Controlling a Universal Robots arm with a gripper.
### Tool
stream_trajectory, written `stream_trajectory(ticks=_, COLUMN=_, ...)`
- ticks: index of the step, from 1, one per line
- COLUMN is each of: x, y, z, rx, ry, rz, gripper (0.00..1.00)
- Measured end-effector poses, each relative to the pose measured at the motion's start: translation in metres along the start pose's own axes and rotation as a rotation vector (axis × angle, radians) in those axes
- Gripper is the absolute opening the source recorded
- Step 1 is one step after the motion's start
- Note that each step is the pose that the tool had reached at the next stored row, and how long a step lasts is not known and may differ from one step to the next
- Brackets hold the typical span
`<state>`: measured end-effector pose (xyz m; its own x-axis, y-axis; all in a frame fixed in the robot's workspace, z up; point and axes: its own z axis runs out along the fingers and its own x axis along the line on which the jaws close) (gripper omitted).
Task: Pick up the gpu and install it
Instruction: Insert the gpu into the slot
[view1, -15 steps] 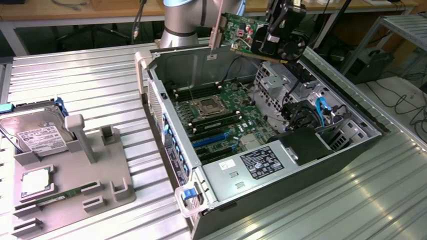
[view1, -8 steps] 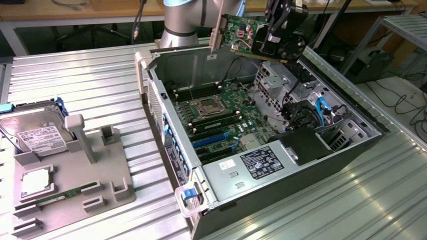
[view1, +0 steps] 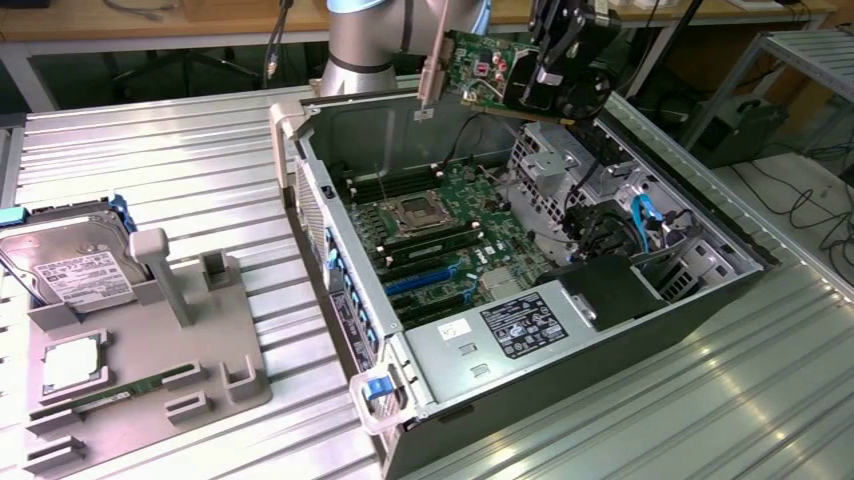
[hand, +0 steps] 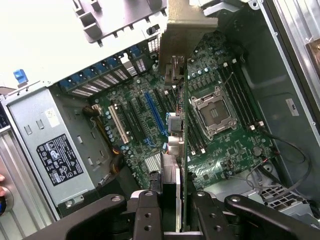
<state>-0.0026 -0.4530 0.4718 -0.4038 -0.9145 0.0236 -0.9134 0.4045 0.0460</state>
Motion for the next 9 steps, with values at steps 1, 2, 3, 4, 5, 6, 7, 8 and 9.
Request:
stream_trajectory(ticks=1, x=0.0, y=0.0, z=0.0, rx=0.0001, ry=0.0002, rz=-0.005, gripper=0.27)
stream_trajectory(ticks=2, x=0.0, y=0.0, z=0.0, rx=0.0002, ry=0.0005, rz=-0.011, gripper=0.27)
stream_trajectory(ticks=3, x=0.0, y=0.0, z=0.0, rx=0.0004, ry=0.0007, rz=-0.016, gripper=0.27)
stream_trajectory(ticks=4, x=0.0, y=0.0, z=0.0, rx=0.0005, ry=0.001, rz=-0.021, gripper=0.27)
stream_trajectory(ticks=5, x=0.0, y=0.0, z=0.0, rx=0.0008, ry=0.0015, rz=-0.034, gripper=0.27)
stream_trajectory(ticks=6, x=0.0, y=0.0, z=0.0, rx=0.001, ry=0.0019, rz=-0.04, gripper=0.27)
stream_trajectory(ticks=7, x=0.0, y=0.0, z=0.0, rx=0.0011, ry=0.0022, rz=-0.048, gripper=0.27)
stream_trajectory(ticks=8, x=0.0, y=0.0, z=0.0, rx=0.0014, ry=0.0026, rz=-0.058, gripper=0.27)
stream_trajectory(ticks=9, x=0.0, y=0.0, z=0.0, rx=0.0016, ry=0.003, rz=-0.065, gripper=0.27)
